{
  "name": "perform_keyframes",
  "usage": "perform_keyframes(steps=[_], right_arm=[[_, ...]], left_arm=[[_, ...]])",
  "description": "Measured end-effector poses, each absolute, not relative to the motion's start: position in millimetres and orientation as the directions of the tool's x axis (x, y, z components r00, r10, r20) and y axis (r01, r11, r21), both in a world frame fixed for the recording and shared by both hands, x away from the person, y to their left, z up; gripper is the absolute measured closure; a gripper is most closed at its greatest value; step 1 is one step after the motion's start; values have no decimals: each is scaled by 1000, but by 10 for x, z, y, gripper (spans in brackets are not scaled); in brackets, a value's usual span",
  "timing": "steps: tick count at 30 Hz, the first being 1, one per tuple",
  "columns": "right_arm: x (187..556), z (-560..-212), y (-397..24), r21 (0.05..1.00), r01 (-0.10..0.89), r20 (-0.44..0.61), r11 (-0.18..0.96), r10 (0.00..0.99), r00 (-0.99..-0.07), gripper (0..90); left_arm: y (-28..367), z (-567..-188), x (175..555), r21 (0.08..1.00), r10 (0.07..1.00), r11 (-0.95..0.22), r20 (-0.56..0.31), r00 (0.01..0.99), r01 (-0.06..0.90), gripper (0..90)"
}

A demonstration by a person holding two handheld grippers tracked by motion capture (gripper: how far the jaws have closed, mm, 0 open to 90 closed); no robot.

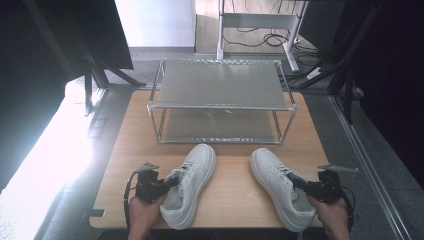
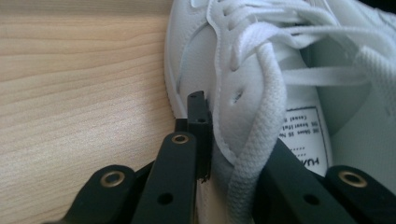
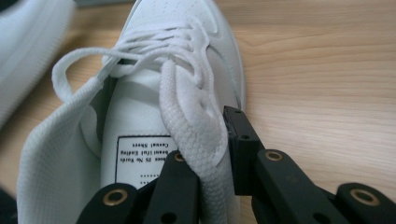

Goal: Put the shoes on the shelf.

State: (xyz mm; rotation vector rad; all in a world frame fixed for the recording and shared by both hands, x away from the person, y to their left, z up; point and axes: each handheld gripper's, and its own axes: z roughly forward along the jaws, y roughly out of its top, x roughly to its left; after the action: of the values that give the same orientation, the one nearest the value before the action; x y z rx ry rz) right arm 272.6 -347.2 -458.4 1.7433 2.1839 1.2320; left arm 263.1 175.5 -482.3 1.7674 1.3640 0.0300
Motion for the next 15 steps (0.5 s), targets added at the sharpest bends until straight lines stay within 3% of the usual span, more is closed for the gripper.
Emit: perform_keyframes(steps=[2, 15], right_arm=[[2747, -4583, -3445, 620, 784, 457, 2, 812, -363, 835], [2829, -4456, -3265, 640, 766, 557, -65, 726, -404, 834]], left_arm=[[1771, -4839, 2636, 634, 783, 17, -489, 384, 773, 848], [1786, -4746, 2565, 645, 723, 135, -583, 371, 752, 848]])
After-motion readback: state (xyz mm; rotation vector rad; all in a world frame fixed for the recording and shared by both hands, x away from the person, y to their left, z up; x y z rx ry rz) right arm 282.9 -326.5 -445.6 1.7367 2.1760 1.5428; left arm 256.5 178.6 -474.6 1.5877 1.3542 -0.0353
